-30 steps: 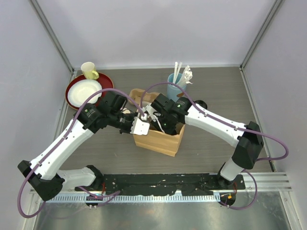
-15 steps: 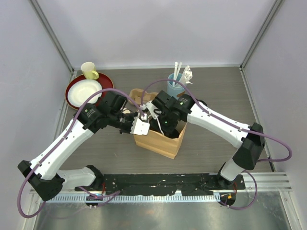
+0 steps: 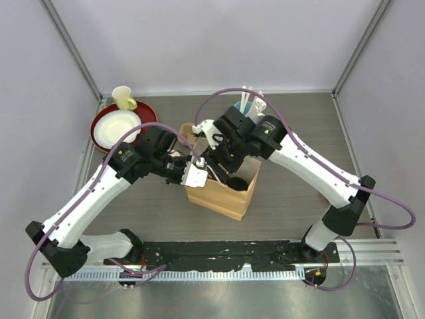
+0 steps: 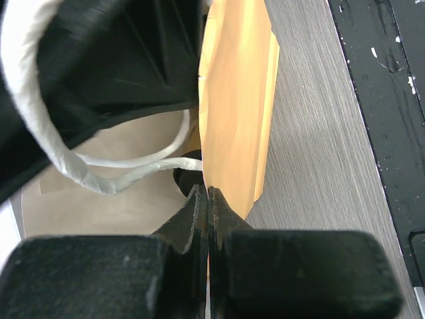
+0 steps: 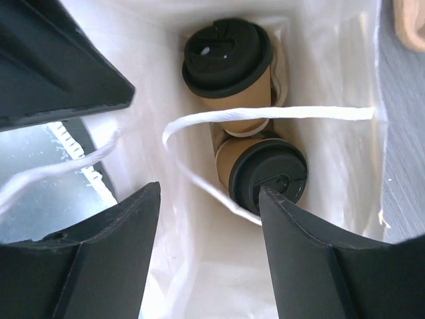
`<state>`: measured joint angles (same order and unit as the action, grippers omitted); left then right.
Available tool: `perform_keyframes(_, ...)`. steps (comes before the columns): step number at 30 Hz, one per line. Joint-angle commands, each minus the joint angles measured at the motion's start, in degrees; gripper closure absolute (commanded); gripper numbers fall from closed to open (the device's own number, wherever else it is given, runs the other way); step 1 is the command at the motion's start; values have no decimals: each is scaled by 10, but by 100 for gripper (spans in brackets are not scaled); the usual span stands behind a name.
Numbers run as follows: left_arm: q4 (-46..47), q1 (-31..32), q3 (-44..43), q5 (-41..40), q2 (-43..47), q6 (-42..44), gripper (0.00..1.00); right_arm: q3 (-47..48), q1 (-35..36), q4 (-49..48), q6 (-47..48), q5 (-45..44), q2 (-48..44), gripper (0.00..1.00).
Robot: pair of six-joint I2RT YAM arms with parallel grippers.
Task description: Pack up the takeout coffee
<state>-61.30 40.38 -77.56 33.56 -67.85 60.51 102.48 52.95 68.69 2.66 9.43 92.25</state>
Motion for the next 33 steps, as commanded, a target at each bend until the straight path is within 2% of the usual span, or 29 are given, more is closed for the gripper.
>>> perform_keyframes(1,-8,1,-15,-9,-1,8,100,64,4,10,-18,16,-27,33)
perform_keyframes(6,-15,0,-16,-12,1,8,100,94,4,-16,-52,24,-40,31)
perform_keyframes(9,-15,0,-18,-14,4,2,97,97,1,-41,-65,21,-55,30)
perform_keyframes(12,-4,0,-21,-20,9,-16,82,103,-9,-69,-90,11,-71,29)
perform_keyframes(13,-1,0,-21,-24,14,-21,71,109,-14,-77,-106,9,-74,27)
perform_keyframes(14,9,0,-20,-29,17,-27,67,112,-24,-96,-115,7,-79,27)
perform_keyframes(15,14,0,-18,-32,20,-36,59,114,-31,-105,-122,8,-86,26)
perform_keyframes(18,26,0,-15,-42,35,-49,47,124,-64,-145,-149,17,-97,23)
perform_keyframes(24,28,0,-11,-64,59,-60,41,127,-150,-198,-206,60,-102,22)
perform_keyframes(27,33,0,-12,-75,77,-73,38,126,-185,-211,-244,15,-93,24)
perform_keyframes(30,43,0,-15,-97,98,-111,35,154,-228,-226,-271,-73,-60,29)
perform_keyframes(31,54,0,-16,-114,104,-128,34,161,-245,-232,-270,-117,-46,33)
perform_keyframes(33,72,-7,-15,-130,120,-209,31,175,-260,-252,-268,-147,-9,37)
